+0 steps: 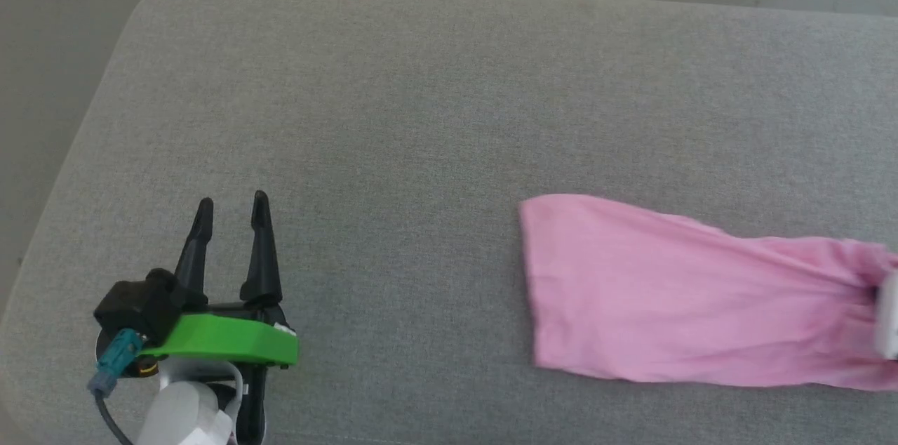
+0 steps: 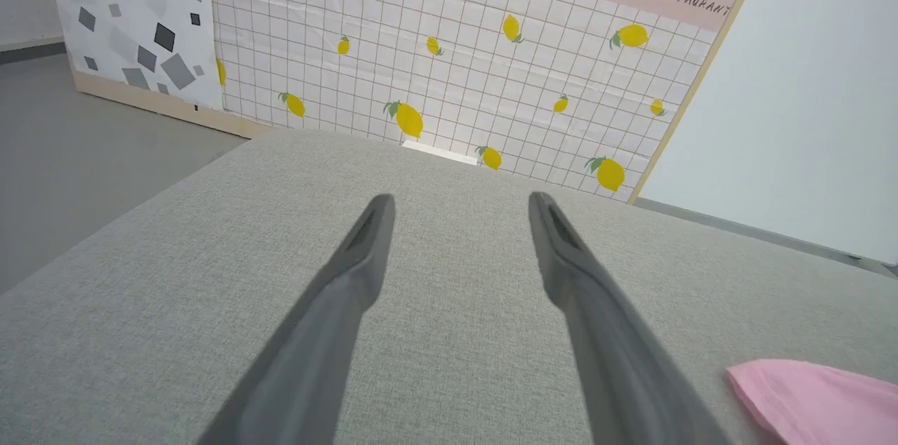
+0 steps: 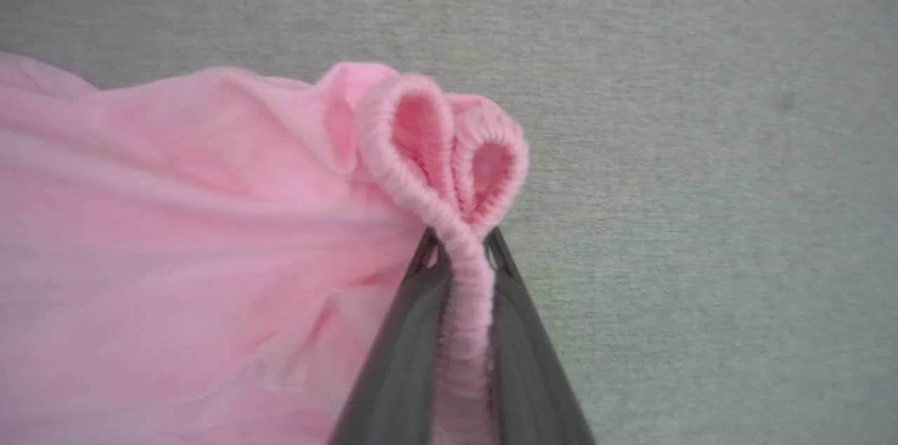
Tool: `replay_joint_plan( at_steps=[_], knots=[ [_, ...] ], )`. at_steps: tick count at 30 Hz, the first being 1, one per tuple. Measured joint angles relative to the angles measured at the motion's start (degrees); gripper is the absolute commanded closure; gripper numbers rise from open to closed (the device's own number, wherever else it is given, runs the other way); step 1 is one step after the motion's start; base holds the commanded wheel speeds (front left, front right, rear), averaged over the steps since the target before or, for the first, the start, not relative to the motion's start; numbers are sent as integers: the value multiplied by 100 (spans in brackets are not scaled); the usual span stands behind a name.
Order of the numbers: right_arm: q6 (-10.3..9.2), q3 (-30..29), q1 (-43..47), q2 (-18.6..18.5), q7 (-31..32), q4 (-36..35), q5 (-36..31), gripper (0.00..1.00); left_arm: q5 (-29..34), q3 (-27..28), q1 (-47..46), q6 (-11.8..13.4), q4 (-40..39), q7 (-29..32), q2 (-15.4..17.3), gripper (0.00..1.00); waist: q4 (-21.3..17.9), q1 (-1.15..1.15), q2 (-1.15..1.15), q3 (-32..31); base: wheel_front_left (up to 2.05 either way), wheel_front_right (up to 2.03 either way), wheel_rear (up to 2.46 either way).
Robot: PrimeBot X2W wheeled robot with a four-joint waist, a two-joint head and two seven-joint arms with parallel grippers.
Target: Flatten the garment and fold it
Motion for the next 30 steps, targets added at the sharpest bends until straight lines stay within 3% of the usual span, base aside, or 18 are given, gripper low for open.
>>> replay_joint_plan(
  at_steps=[5, 9, 14, 22, 26, 30],
  knots=[
    [-1, -635, -15, -164, 76, 159, -409, 100, 100, -22, 0, -41, 51, 0, -1, 0, -25, 0, 0, -1, 0, 0, 0],
    [-1, -672, -21, -164, 204, 129, -662, 100, 153, -46, 1, -34, 100, 0, 10, 0, -67, 0, 0, -11, 0, 0, 0],
    [-2, -156, -20, -278, 679, -367, -651, 100, 271, -93, 4, 32, 185, 13, 125, 0, -133, 0, 0, -72, 0, 0, 0],
    [-2, 758, 81, -667, 2022, -2000, 46, 100, 555, -168, 13, 265, 212, 119, 215, 0, -240, 0, 0, -209, 0, 0, 0],
    [-2, 1122, 125, -531, 2451, -2641, 444, 100, 554, -198, 14, 293, 208, 148, 212, 0, -243, 0, 0, -217, 0, 0, 0],
    [-2, 1446, 129, -152, 2419, -2881, 604, 100, 528, -224, 14, 307, 205, 148, 186, 0, -192, 0, 0, -188, 0, 0, 0]
  ],
)
